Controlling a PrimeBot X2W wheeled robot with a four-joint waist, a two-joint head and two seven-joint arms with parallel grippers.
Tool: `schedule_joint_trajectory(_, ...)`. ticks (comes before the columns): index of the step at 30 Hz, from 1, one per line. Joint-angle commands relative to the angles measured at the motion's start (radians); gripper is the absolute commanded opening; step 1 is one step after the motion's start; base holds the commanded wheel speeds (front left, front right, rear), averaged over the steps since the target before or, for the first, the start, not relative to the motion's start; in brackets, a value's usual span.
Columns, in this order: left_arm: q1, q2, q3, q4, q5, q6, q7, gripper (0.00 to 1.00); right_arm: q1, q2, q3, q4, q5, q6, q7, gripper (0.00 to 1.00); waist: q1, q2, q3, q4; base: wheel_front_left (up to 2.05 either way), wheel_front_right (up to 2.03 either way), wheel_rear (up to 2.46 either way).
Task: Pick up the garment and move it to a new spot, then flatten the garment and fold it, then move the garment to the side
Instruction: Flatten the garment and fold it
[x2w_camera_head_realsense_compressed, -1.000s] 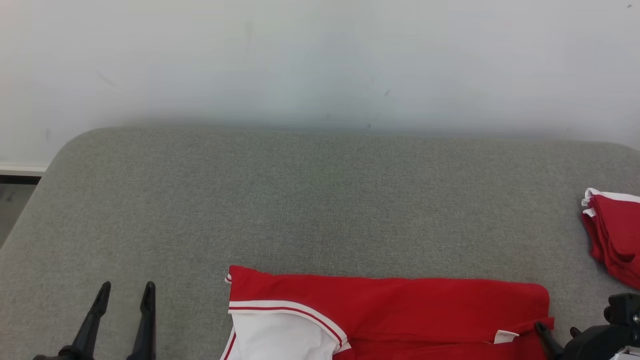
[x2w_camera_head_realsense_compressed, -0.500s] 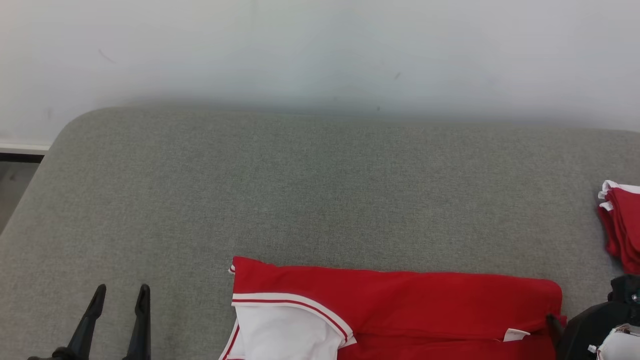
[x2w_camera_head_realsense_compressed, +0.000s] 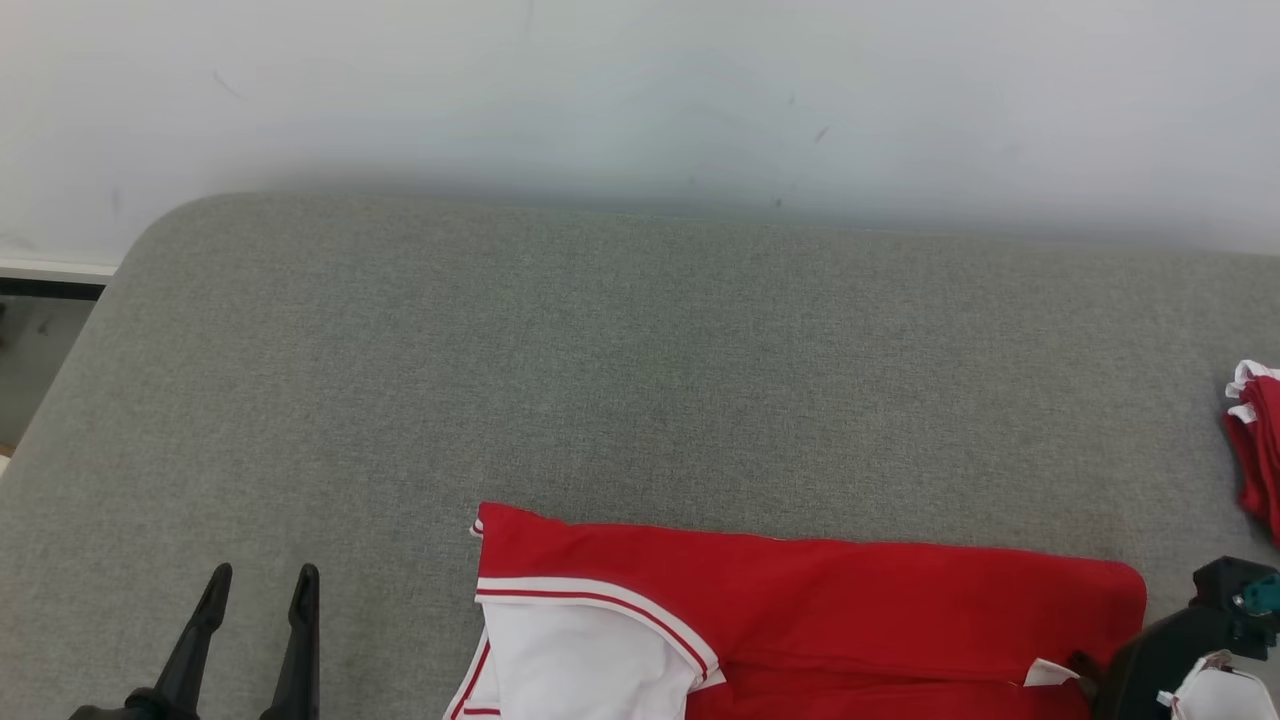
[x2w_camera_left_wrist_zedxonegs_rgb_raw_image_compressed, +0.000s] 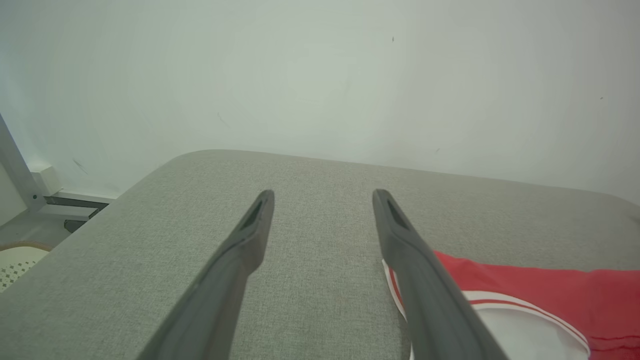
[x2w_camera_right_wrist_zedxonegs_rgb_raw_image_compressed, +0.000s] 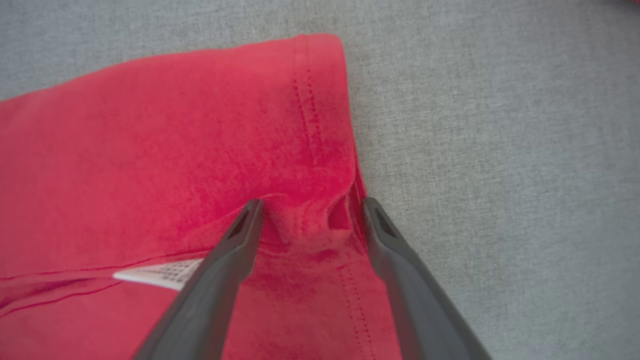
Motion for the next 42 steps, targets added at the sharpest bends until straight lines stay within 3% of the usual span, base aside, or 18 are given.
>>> schedule_joint_trajectory(1, -0.009, -0.002, -0.002, -0.006, 0.007, 0.005, 0.002, 1.00, -0.017, 0.001, 0.004, 0.010, -0.004, -0.002, -0.012, 1.00, -0.0001, -0.0001, 0.002, 0.001, 0.00, 0.00, 0.00)
schedule_joint_trajectory(11, -0.018, -0.001, -0.019, -0.018, 0.001, 0.000, 0.014, 1.00, -0.053, 0.001, -0.036, 0.143, -0.050, -0.002, -0.007, 1.00, -0.0001, -0.0001, 0.021, 0.011, 0.00, 0.00, 0.00)
schedule_joint_trajectory(27, -0.001, 0.003, -0.030, -0.026, -0.007, 0.010, 0.021, 1.00, -0.030, 0.001, -0.063, 0.100, -0.086, -0.003, -0.020, 1.00, -0.0001, -0.0001, 0.010, 0.006, 0.00, 0.00, 0.00)
schedule_joint_trajectory(34, -0.015, 0.013, -0.033, -0.033, -0.005, 0.013, 0.028, 1.00, -0.057, 0.007, -0.017, 0.173, -0.038, -0.002, -0.009, 1.00, -0.0001, -0.0001, 0.026, 0.011, 0.00, 0.00, 0.00)
schedule_joint_trajectory(35, -0.016, 0.014, -0.032, -0.034, -0.006, 0.015, 0.031, 1.00, -0.060, 0.009, -0.009, 0.186, -0.025, -0.002, -0.002, 0.96, -0.0001, -0.0001, 0.027, 0.012, 0.00, 0.00, 0.00)
schedule_joint_trajectory(36, -0.014, 0.016, -0.032, -0.033, -0.007, 0.016, 0.038, 1.00, -0.060, 0.010, -0.001, 0.194, -0.012, -0.002, 0.000, 0.66, -0.0001, -0.0001, 0.028, 0.013, 0.00, 0.00, 0.00)
schedule_joint_trajectory(37, -0.012, 0.017, -0.032, -0.030, -0.011, 0.018, 0.042, 1.00, -0.059, 0.011, 0.007, 0.201, -0.002, 0.000, 0.002, 0.44, -0.0001, -0.0001, 0.027, 0.013, 0.00, 0.00, 0.00)
schedule_joint_trajectory(38, -0.012, 0.018, -0.031, -0.028, -0.015, 0.021, 0.050, 1.00, -0.057, 0.014, 0.016, 0.207, 0.004, 0.001, 0.005, 0.36, -0.0001, -0.0001, 0.026, 0.014, 0.00, 0.00, 0.00)
schedule_joint_trajectory(40, -0.011, 0.021, -0.028, -0.024, -0.023, 0.024, 0.062, 1.00, -0.056, 0.015, 0.027, 0.213, 0.016, 0.002, 0.009, 0.09, -0.0001, -0.0001, 0.024, 0.013, 0.00, 0.00, 0.00)
schedule_joint_trajectory(41, -0.009, 0.022, -0.026, -0.023, -0.028, 0.025, 0.067, 1.00, -0.055, 0.015, 0.031, 0.212, 0.022, 0.002, 0.009, 0.00, -0.0001, -0.0001, 0.022, 0.012, 0.00, 0.00, 0.00)
schedule_joint_trajectory(42, -0.007, 0.023, -0.023, -0.023, -0.031, 0.029, 0.072, 1.00, -0.055, 0.015, 0.036, 0.207, 0.024, 0.002, 0.002, 0.00, -0.0001, -0.0001, 0.020, 0.010, 0.00, 0.00, 0.00)
